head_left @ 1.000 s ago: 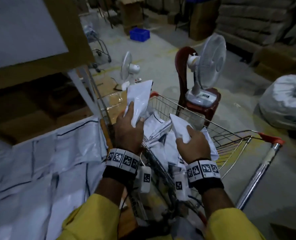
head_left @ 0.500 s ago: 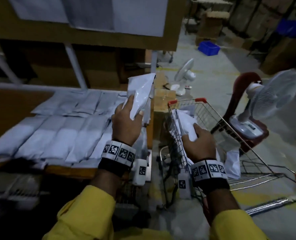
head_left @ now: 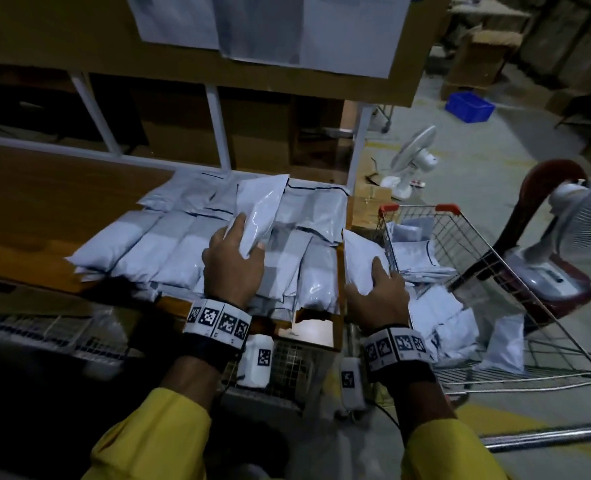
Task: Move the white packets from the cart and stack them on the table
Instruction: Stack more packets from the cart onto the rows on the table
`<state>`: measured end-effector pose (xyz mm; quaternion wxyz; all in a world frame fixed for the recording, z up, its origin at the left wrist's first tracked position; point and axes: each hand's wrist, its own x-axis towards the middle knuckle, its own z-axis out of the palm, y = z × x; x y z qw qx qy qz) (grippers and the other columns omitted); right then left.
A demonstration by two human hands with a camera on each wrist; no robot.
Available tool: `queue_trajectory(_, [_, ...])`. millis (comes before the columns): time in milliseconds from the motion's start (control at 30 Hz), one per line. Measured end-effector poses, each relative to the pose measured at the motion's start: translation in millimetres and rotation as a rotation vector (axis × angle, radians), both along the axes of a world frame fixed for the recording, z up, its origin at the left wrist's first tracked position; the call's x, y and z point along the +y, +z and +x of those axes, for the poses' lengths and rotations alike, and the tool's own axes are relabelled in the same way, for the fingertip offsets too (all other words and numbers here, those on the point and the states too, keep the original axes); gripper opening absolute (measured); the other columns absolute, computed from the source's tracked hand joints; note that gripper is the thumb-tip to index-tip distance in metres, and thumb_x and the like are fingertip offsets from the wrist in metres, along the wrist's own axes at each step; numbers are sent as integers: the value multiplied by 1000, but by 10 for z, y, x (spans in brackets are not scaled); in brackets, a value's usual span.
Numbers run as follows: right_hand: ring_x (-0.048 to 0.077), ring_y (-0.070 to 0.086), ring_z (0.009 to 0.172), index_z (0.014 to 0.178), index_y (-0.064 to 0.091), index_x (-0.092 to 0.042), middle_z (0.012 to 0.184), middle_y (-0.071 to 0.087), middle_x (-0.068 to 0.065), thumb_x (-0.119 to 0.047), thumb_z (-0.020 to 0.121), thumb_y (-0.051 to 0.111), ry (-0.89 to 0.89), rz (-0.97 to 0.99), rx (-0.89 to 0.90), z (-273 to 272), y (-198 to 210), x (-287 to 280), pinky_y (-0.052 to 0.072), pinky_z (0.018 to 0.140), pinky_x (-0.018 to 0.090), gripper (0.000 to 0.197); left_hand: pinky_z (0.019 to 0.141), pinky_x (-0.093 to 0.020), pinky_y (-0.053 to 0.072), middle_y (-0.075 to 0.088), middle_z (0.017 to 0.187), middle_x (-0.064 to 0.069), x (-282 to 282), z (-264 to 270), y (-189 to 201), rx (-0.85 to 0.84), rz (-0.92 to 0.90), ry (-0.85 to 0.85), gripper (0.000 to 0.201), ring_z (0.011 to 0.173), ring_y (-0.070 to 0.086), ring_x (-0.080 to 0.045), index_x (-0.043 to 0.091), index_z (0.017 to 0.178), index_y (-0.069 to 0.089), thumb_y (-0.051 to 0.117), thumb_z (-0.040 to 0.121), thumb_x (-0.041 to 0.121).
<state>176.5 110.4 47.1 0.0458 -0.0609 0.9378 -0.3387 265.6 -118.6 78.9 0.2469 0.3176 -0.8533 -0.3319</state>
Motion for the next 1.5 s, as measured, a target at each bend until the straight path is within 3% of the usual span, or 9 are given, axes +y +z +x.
queue_trajectory(333, [42, 33, 135, 157, 24, -30, 156, 23, 17, -54, 87, 60, -51, 139, -82, -91, -360, -814, 38, 106, 52, 82, 108, -49, 40, 42, 149, -19, -483, -237, -226, -132, 32, -107, 66, 130, 44, -44, 25, 155, 35, 59, 94, 34])
queue_trajectory(467, [42, 34, 133, 158, 21, -25, 157, 21, 18, -59, 92, 52, -46, 216, -68, -73, -531, -1028, 35, 106, 51, 80, 108, -48, 37, 28, 156, -17, -418, -239, -301, -206, 37, -131, 66, 134, 38, -43, 29, 156, 30, 55, 96, 40])
queue_trajectory(700, [39, 29, 141, 160, 13, -26, 163, 12, 15, -52, 100, 45, 19, 249, -84, -93, -608, -1129, 31, 109, 49, 73, 105, -51, 40, -7, 162, -12, -219, -248, -486, -392, 3, -145, 67, 138, 30, -39, 33, 157, 17, 47, 98, 45])
queue_trajectory(933, [40, 32, 140, 160, 14, -30, 163, 15, 14, -53, 97, 50, 29, 196, -83, -118, -671, -1072, 34, 109, 50, 76, 111, -51, 33, -15, 163, -12, -127, -344, -493, -483, -32, -165, 62, 143, 20, -37, 30, 155, 19, 38, 100, 48])
queue_trajectory(1067, [40, 32, 141, 160, 14, -30, 162, 15, 17, -51, 97, 52, 37, 162, -57, -127, -689, -1064, 36, 108, 48, 77, 112, -50, 31, -3, 166, -11, -110, -403, -434, -560, -20, -210, 62, 148, 13, -32, 20, 158, 19, 33, 102, 44])
queue_trajectory(1133, [38, 31, 143, 160, 15, -30, 162, 15, 17, -51, 96, 53, 54, 135, -52, -154, -707, -1061, 37, 109, 47, 77, 109, -48, 36, 18, 162, -12, -123, -433, -402, -603, -51, -220, 63, 145, 23, -30, 14, 154, 28, 39, 100, 43])
queue_trajectory(1233, [37, 33, 142, 159, 18, -30, 161, 18, 17, -52, 96, 54, 79, 126, -46, -202, -739, -1063, 39, 109, 46, 76, 97, -42, 45, 45, 139, -8, -152, -465, -382, -610, -160, -220, 53, 130, 41, -27, 12, 134, 52, 49, 95, 48])
queue_trajectory(1333, [37, 33, 142, 159, 19, -30, 160, 18, 17, -54, 95, 53, 91, 137, -55, -236, -754, -1068, 40, 110, 47, 75, 93, -40, 46, 54, 126, -7, -200, -495, -416, -598, -222, -240, 47, 123, 45, -27, 14, 117, 62, 52, 94, 53])
queue_trajectory(1500, [36, 31, 143, 159, 19, -29, 159, 20, 18, -53, 96, 51, 101, 187, -23, -245, -763, -1078, 37, 112, 45, 74, 93, -39, 41, 65, 116, -5, -237, -540, -508, -625, -374, -246, 51, 113, 52, -26, 18, 107, 69, 48, 93, 62])
